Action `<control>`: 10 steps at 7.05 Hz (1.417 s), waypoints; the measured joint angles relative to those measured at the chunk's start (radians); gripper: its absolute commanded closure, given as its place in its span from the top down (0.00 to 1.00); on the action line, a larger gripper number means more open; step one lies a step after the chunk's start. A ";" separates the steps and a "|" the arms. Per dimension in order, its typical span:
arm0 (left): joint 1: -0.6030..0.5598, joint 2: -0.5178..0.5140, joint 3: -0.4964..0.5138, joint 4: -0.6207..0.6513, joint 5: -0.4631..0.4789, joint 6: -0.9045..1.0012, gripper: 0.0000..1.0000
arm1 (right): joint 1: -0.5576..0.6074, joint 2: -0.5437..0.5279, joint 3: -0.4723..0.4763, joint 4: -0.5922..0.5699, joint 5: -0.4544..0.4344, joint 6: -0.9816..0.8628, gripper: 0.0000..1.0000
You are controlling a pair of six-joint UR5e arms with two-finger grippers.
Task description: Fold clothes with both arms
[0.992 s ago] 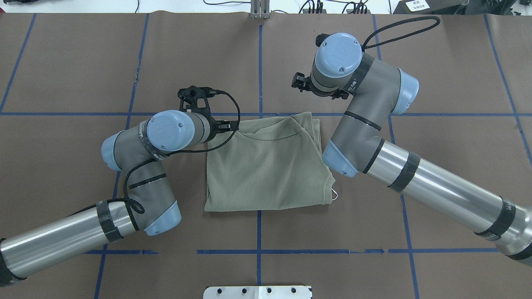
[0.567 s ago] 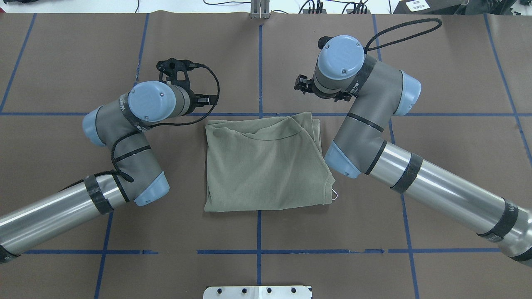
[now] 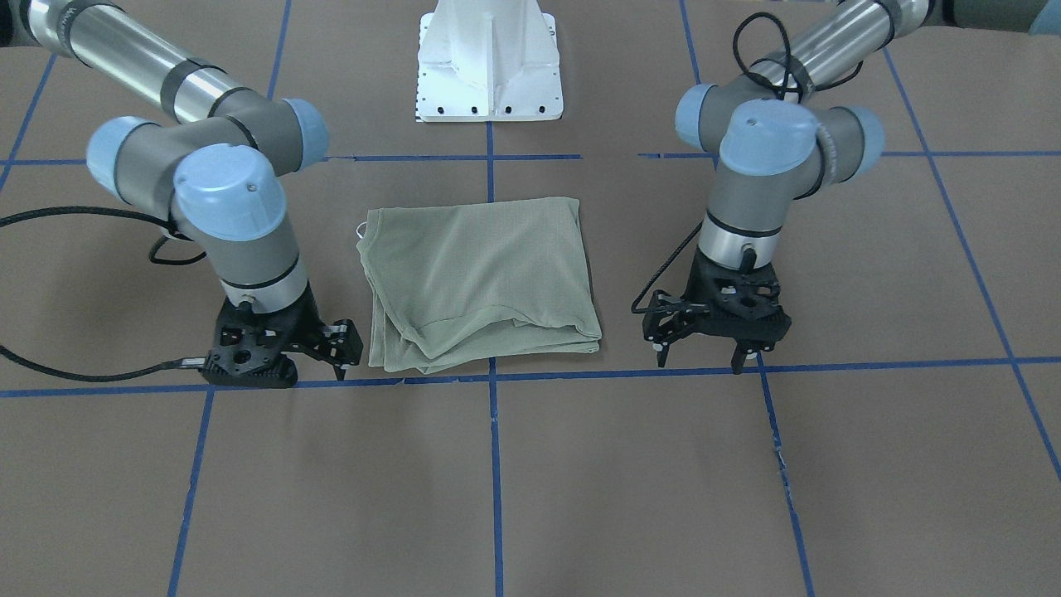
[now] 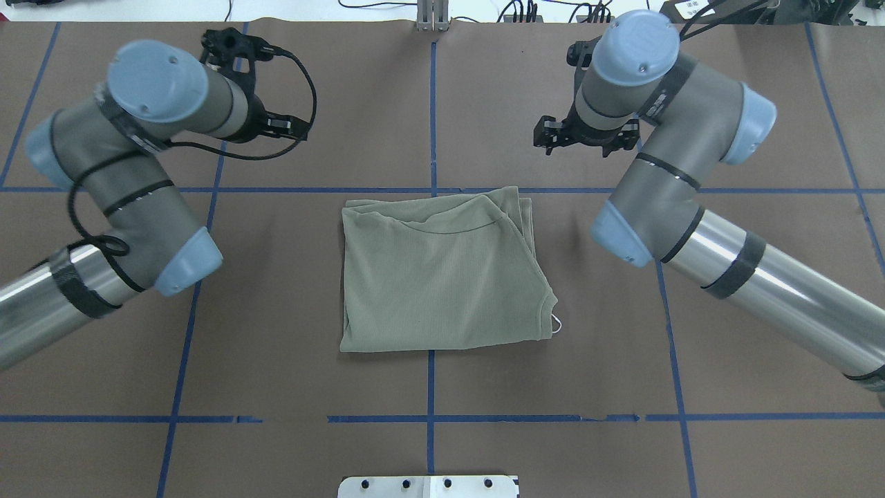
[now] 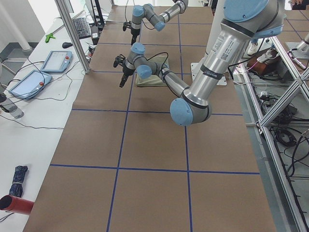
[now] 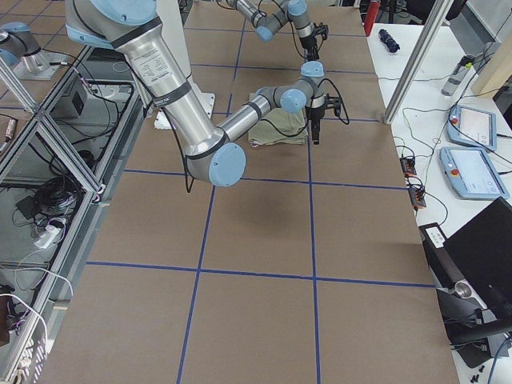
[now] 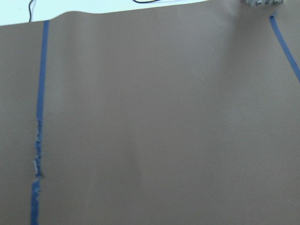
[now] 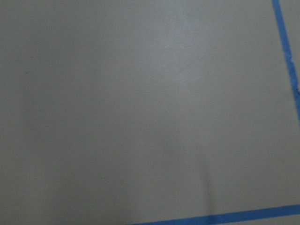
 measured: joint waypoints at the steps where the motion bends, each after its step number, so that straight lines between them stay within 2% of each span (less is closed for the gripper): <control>1: -0.089 0.057 -0.082 0.079 -0.080 0.159 1.00 | 0.077 -0.063 0.091 -0.096 0.055 -0.148 1.00; 3: -0.337 0.197 -0.141 0.147 -0.259 0.547 1.00 | 0.286 -0.213 0.209 -0.246 0.182 -0.525 1.00; 5: -0.547 0.306 -0.139 0.194 -0.407 0.779 1.00 | 0.492 -0.361 0.209 -0.285 0.292 -0.840 1.00; 8: -0.665 0.475 -0.055 0.222 -0.440 0.887 1.00 | 0.644 -0.607 0.193 -0.254 0.356 -0.952 1.00; 10: -0.708 0.515 -0.012 0.324 -0.492 0.939 1.00 | 0.665 -0.662 0.193 -0.248 0.360 -0.953 1.00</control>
